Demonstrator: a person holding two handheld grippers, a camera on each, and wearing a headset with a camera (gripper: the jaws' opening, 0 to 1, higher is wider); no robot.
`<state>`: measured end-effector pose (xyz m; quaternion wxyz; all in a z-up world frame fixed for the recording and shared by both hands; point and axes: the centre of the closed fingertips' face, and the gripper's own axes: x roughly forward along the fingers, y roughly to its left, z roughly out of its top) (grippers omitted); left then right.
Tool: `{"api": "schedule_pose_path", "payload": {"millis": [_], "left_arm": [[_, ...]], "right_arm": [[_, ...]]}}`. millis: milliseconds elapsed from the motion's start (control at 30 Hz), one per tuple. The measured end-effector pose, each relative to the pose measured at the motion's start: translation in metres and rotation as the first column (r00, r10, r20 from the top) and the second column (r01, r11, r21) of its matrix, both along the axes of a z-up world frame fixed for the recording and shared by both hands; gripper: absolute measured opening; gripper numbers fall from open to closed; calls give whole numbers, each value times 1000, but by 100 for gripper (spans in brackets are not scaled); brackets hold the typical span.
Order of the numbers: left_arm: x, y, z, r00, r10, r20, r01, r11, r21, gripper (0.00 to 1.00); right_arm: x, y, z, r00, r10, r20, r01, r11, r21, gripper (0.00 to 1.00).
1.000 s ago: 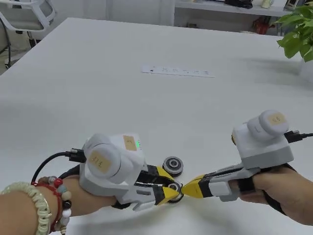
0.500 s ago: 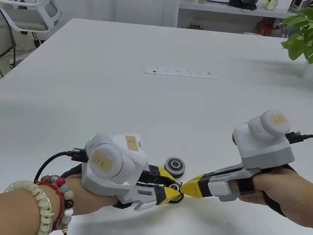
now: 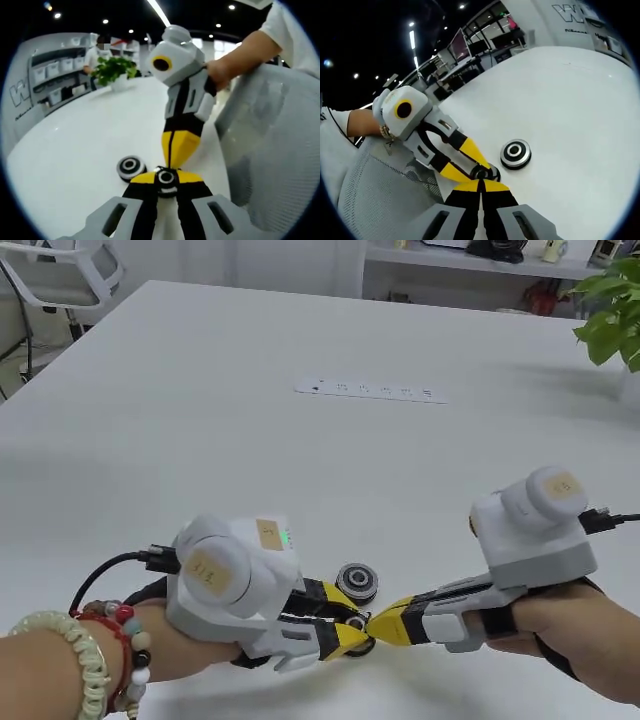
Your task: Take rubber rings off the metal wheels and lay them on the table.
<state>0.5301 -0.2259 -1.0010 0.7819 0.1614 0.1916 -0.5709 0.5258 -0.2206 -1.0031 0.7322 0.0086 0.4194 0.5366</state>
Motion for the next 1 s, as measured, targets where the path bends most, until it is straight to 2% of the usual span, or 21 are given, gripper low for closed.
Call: {"api": "schedule_pose_path", "payload": {"millis": [633,1000], "left_arm": [[0,0,0,1000,-2,2,2,1000,-1,14],[1,1,0,1000,5,3,-5,1000,4,15]], "right_arm": [[-2,4,5,1000,7,-12,-7,999,38,0],[3,-2,5,999,-27,-36,29,999,46,0]]}}
